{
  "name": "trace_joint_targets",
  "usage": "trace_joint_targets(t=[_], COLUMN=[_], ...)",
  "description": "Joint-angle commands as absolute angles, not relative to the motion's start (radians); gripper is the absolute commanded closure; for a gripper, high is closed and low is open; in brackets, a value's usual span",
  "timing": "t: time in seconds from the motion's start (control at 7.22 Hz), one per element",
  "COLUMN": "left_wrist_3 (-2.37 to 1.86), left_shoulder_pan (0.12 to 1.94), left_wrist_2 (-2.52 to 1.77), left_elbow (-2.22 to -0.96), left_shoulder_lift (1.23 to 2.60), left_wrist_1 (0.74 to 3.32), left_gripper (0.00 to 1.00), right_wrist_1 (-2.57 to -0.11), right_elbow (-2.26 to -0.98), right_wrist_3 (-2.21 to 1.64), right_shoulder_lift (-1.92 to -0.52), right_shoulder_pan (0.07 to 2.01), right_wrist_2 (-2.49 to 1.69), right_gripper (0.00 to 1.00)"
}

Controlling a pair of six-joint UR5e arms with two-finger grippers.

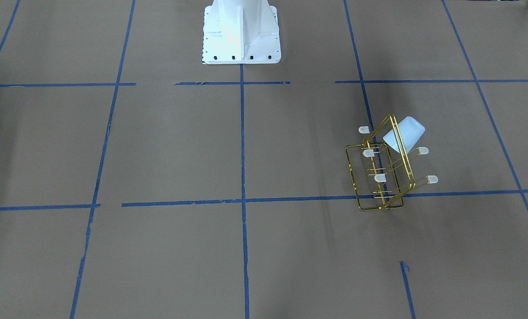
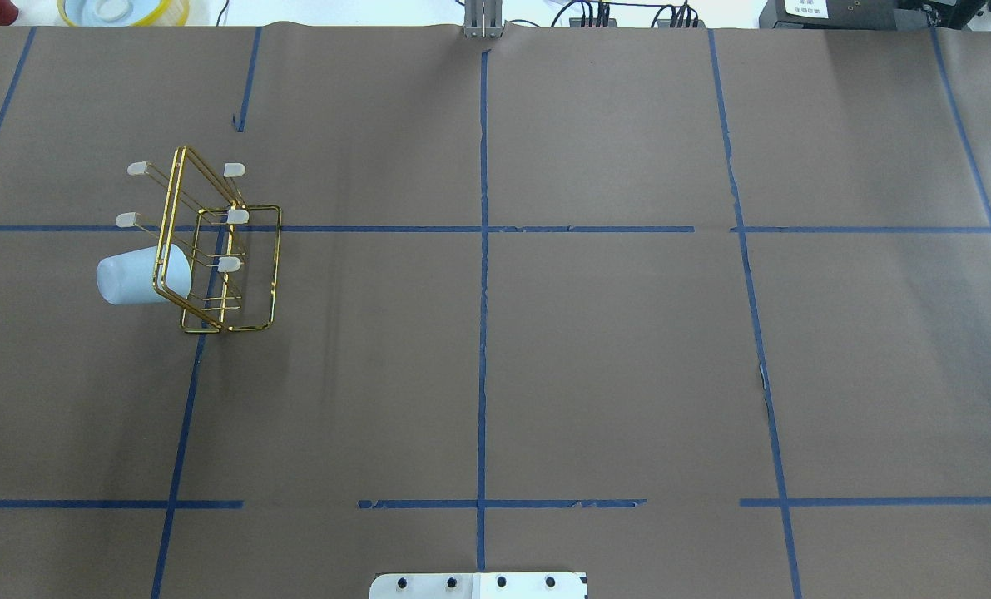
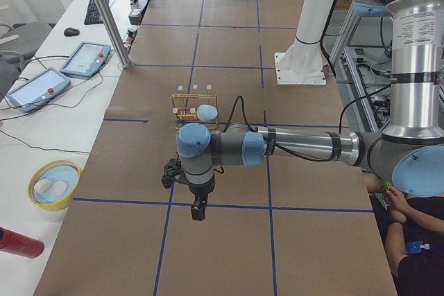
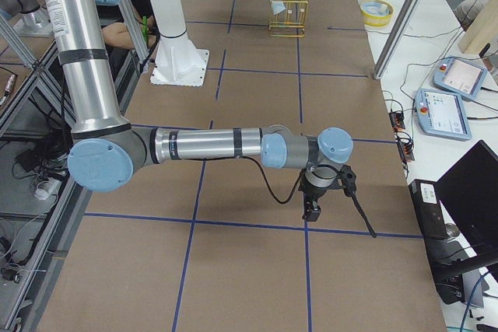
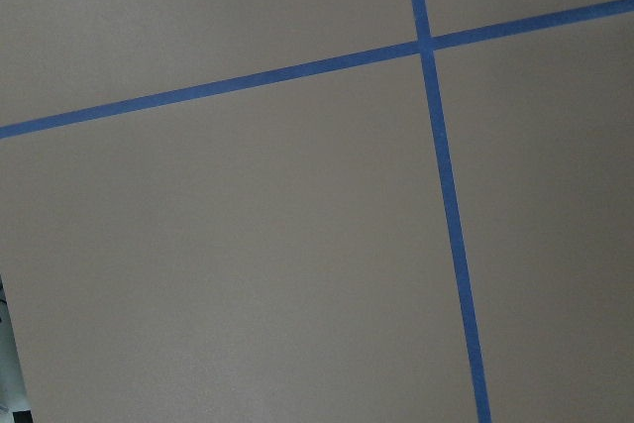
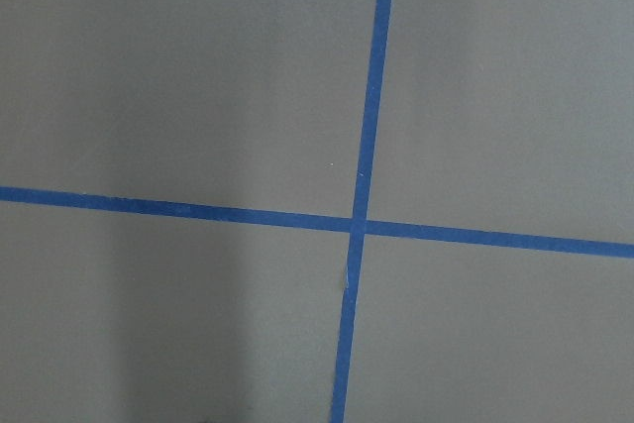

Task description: Hang cup on cup holder

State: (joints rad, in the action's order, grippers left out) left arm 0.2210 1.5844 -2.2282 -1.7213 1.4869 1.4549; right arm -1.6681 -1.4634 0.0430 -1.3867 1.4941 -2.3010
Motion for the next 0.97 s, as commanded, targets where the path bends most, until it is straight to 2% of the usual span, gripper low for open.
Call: trace_joint_targets(t=[0.0,0.83], left_wrist_3=[0.241,0.229], left_shoulder_pan=[1.583,1.582], left_wrist_2=[-2.287,-2.345], left_elbow=[-1.720,-1.709], left_shoulder_lift=[1.493,1.493], left_wrist_1=[1.457,1.456], left_gripper=[0.00,0.00], right_wrist_1=[-1.669,-1.669], right_elbow=[-1.463,-1.463], right_wrist_3=[0.043,0.043], right_shoulder_lift=[-1.387,-1.387], right_shoulder_pan=[1.494,1.494], right_wrist_2=[-2.301,-2.301], right_gripper=[0.00,0.00])
